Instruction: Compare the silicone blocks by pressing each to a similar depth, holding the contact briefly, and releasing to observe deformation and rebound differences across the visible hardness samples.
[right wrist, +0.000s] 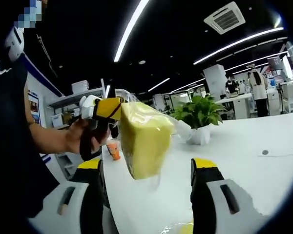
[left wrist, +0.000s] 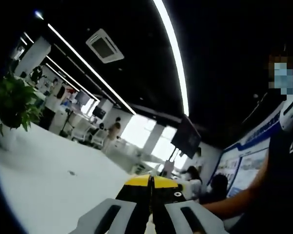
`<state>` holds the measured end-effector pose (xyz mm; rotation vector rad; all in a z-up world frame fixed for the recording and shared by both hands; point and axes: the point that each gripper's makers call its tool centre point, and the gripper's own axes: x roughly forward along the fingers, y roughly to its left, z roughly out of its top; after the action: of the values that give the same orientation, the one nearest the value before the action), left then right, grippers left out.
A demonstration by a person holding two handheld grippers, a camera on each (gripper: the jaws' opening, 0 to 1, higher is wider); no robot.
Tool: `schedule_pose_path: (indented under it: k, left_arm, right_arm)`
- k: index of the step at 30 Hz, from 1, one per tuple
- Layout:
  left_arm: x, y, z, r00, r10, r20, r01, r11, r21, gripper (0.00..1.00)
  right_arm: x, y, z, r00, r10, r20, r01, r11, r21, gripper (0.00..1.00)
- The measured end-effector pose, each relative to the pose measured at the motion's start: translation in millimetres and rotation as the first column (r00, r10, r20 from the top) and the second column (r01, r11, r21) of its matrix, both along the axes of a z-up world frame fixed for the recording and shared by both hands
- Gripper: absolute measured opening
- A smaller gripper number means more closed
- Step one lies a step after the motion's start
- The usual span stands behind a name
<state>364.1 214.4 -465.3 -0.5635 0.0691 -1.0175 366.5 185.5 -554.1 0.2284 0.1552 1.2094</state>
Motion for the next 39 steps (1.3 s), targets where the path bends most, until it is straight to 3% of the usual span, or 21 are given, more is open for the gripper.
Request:
schedule_pose_path:
  k: [3, 6, 9, 12, 18, 33, 39]
  left_arm:
    - [-3.1, -3.1, 3.0, 1.0, -0.014, -0.002, 0.014, 1.0, -0.014, 0.0]
    - [-5.2, -4.8, 6.1, 1.0, -0.024, -0.001, 0.024, 0.999, -0.028, 0.0]
    - [-7.3, -6.5, 7.3, 1.0, -0.028, -0.002, 0.028, 0.999, -0.035, 0.0]
    - [-9.9, -10.3, 5.0, 0.999, -0.038, -0.005, 0.038, 0.999, -0.029, 0.0]
    - [-11.3, -15.4, 3.4, 0.999, -0.051, -0.001, 0.051, 0.999, -0.011, 0.0]
    - [-5.2, -0.6, -11.0, 0.999, -0.009, -0.034, 0.01, 1.0, 0.028, 0.0]
    - [-8.2, 1.7, -14.6, 1.0, -0.011, -0.021, 0.012, 0.998, 0.06, 0.0]
  right_arm:
    - [-3.4, 1.0, 3.9, 1.0, 0.012, -0.023, -0.011, 0.999, 0.045, 0.54]
    - [-2.9, 0.2, 8.8, 0.999, 0.005, -0.039, -0.001, 0.996, 0.088, 0.58]
    - [-2.9, 0.0, 11.8, 0.999, 0.002, -0.033, 0.001, 0.995, 0.097, 0.54]
    - [-5.5, 1.3, 17.0, 0.999, 0.023, -0.036, -0.018, 0.992, 0.122, 0.44]
    - [-9.4, 5.9, 13.2, 0.998, 0.051, -0.041, -0.046, 0.994, 0.101, 0.31]
    - [-13.3, 7.8, 7.2, 0.996, 0.067, -0.06, -0.064, 0.997, 0.051, 0.21]
    - [-15.0, 8.1, 4.7, 0.994, 0.095, -0.058, -0.095, 0.995, 0.009, 0.15]
